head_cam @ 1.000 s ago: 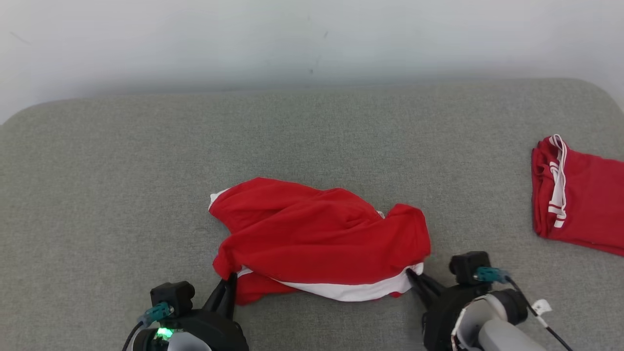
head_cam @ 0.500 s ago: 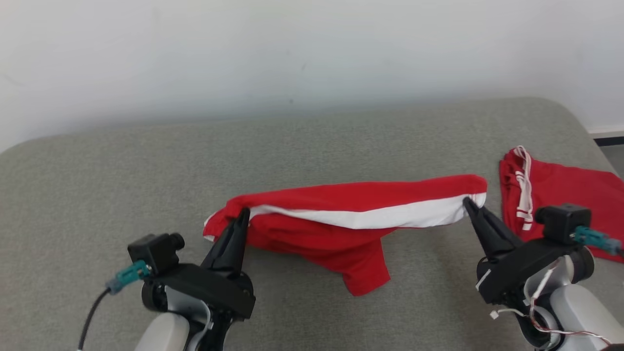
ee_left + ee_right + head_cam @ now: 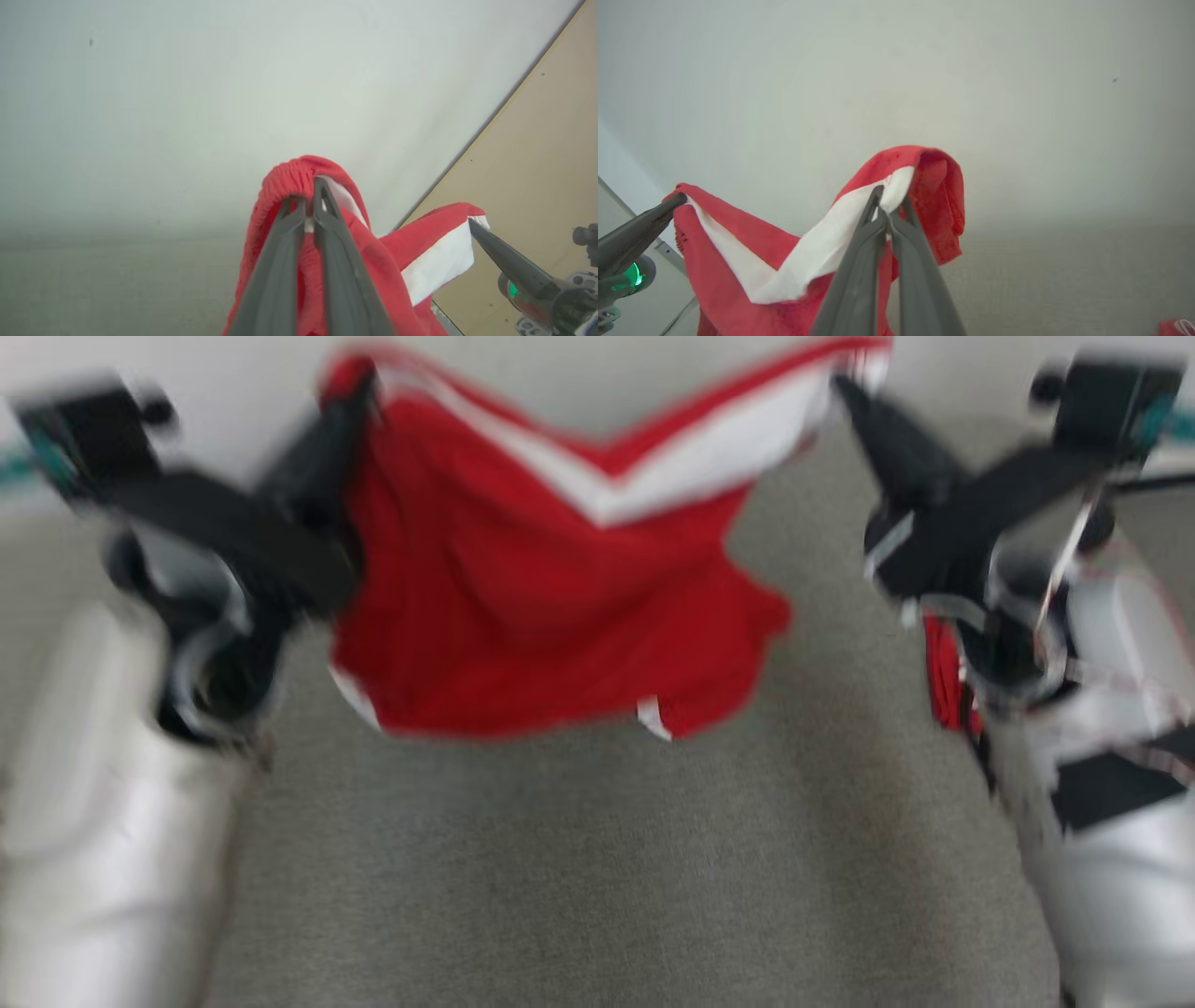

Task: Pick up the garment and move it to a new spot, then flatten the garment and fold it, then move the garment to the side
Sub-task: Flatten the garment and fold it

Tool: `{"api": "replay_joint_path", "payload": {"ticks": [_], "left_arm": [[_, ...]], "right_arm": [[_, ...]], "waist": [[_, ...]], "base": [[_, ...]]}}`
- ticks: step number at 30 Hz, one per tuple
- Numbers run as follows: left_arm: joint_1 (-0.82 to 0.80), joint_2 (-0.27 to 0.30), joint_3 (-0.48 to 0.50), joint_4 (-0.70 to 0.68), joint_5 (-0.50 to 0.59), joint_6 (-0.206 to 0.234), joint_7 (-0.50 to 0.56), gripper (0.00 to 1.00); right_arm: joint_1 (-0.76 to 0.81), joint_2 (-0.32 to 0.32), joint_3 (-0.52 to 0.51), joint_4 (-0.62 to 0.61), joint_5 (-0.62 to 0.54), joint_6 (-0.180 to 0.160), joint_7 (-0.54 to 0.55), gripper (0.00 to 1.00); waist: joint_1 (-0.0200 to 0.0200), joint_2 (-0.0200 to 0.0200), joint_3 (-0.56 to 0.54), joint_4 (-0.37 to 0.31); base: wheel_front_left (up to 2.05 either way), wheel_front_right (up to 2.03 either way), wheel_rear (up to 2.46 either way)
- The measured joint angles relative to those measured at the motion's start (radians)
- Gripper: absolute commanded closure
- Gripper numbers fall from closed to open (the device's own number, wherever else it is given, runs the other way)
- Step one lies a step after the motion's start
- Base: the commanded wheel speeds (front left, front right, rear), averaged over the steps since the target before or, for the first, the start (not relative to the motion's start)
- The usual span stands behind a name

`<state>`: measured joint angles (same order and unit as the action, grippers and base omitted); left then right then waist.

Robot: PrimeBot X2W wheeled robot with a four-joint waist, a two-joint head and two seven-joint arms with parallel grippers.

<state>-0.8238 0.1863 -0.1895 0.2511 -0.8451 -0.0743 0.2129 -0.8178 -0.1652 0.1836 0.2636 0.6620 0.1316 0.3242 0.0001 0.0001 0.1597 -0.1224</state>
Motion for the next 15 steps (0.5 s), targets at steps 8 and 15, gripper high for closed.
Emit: {"api": "replay_joint_path", "payload": {"ticks": [8,15], "left_arm": [[-0.392,0.038,0.056,0.06,0.08,0.011,-0.118,1.0],[-0.458,0.032,0.084,0.135,0.076,-0.039,-0.301,1.0]], "right_arm": [[-0.427,0.045,-0.098,0.224,-0.138,0.0,-0.237,1.0],[-0.523,0.072,-0.105,0.362,-0.18,0.001,-0.459,1.0]], "waist": [[0.0003,0.0001,0.207,-0.035],[0.0005,0.0002,0.358,-0.052]], "base": [[0.0,0.0,0.0],[0.0,0.0,0.0]]}}
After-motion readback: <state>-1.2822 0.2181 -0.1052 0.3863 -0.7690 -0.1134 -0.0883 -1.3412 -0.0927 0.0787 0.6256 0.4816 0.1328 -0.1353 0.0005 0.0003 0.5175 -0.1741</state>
